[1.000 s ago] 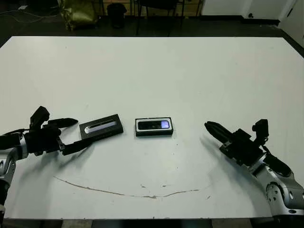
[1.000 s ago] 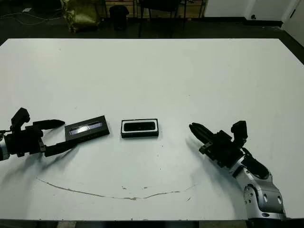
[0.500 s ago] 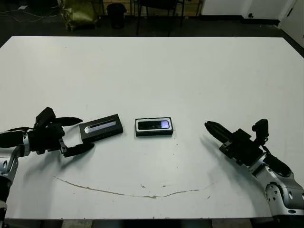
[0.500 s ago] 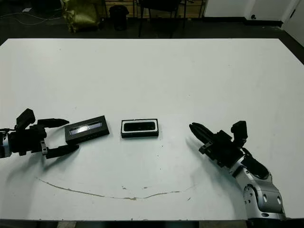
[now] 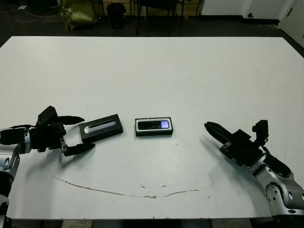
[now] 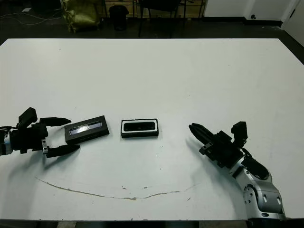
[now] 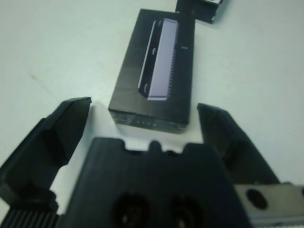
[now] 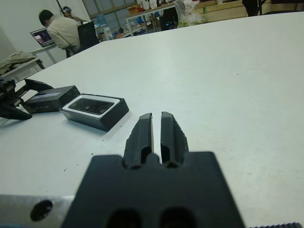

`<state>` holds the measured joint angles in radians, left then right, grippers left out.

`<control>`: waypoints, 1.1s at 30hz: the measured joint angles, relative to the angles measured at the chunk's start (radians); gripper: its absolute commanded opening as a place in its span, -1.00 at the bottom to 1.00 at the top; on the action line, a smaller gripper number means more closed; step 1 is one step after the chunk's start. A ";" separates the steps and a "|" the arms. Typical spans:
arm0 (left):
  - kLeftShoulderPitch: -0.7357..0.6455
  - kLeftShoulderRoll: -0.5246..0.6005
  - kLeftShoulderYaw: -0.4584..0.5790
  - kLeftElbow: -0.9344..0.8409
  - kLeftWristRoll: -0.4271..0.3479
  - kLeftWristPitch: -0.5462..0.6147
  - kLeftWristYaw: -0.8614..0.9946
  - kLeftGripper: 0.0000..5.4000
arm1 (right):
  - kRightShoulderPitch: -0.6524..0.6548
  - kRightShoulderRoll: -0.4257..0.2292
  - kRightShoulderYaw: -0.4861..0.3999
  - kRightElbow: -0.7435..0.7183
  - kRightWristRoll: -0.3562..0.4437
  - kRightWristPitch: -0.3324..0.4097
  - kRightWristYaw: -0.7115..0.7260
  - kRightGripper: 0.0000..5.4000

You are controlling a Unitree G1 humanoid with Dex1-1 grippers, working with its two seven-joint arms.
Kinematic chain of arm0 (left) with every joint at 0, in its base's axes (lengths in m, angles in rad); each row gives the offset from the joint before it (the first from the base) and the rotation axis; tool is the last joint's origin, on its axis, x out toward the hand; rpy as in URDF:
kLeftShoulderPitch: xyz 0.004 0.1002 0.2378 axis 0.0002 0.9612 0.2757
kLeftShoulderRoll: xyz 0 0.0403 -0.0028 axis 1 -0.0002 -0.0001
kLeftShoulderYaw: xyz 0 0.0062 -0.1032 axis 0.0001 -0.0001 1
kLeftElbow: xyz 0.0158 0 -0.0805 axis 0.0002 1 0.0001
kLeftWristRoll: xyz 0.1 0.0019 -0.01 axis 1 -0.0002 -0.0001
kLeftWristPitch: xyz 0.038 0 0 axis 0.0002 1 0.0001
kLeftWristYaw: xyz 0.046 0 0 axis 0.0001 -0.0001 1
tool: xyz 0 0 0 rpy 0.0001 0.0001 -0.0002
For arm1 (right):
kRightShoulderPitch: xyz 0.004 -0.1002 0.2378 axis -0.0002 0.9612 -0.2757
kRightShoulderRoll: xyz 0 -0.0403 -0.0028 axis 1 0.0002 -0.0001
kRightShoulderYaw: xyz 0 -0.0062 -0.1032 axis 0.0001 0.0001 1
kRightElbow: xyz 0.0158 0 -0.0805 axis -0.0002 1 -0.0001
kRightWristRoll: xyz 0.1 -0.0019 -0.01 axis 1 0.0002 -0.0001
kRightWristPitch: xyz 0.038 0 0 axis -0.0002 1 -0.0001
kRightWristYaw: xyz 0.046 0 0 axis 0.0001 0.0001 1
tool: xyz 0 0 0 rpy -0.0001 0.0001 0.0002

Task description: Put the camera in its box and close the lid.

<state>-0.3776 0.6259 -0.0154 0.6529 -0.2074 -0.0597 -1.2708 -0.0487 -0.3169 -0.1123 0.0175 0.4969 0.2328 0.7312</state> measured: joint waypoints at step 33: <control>-0.125 0.006 -0.136 -0.021 0.048 0.141 -0.076 -0.04 | 0.002 0.000 -0.003 -0.012 0.012 0.025 -0.005 -1.00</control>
<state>-0.5027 0.6322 -0.1516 0.6318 -0.1590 0.0814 -1.3466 -0.0466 -0.3170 -0.1153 0.0057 0.5091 0.2573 0.7265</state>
